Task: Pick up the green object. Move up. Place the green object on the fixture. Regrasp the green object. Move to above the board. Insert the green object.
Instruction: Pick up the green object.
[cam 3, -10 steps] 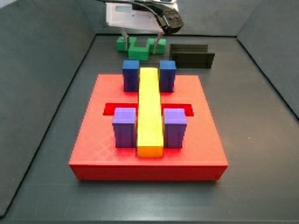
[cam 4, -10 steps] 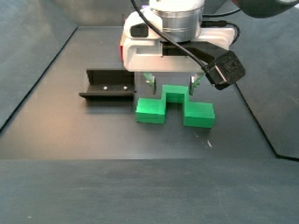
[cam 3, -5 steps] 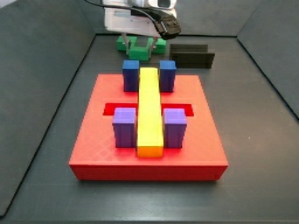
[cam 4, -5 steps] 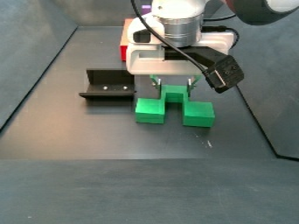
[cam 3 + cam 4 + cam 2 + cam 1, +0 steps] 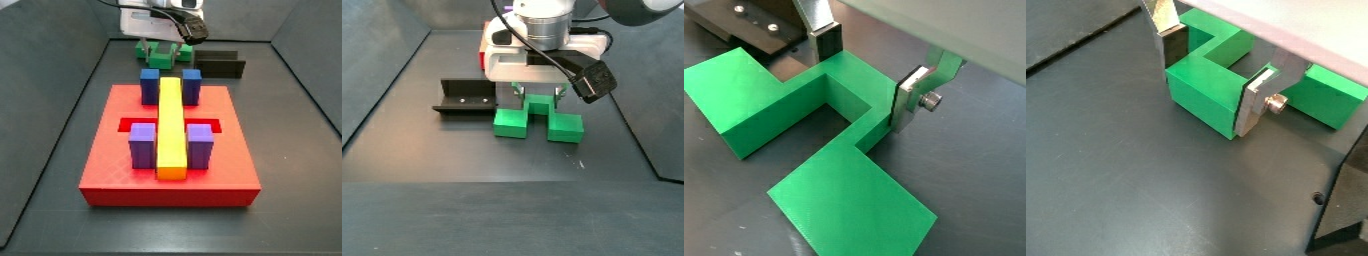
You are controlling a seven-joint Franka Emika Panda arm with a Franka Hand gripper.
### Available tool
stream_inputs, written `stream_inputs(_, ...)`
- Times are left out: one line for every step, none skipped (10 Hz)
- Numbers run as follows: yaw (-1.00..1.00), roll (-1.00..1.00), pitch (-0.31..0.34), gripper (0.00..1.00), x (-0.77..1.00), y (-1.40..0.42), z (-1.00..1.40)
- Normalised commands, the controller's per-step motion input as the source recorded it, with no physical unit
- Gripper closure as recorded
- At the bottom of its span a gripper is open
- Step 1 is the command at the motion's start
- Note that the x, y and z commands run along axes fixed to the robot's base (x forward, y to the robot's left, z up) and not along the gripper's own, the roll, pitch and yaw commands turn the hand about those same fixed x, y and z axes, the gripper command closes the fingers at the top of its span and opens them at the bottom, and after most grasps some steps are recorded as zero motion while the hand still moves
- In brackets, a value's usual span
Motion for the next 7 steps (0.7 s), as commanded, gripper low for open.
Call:
stream_inputs(0.0,0.0,0.0,1.0,0.0,0.0,0.0)
stream_inputs(0.0,0.0,0.0,1.0,0.0,0.0,0.0)
stream_inputs(0.0,0.0,0.0,1.0,0.0,0.0,0.0)
stream_inputs(0.0,0.0,0.0,1.0,0.0,0.0,0.0)
stream_inputs(0.0,0.0,0.0,1.0,0.0,0.0,0.0)
stream_inputs(0.0,0.0,0.0,1.0,0.0,0.0,0.0)
stream_inputs(0.0,0.0,0.0,1.0,0.0,0.0,0.0)
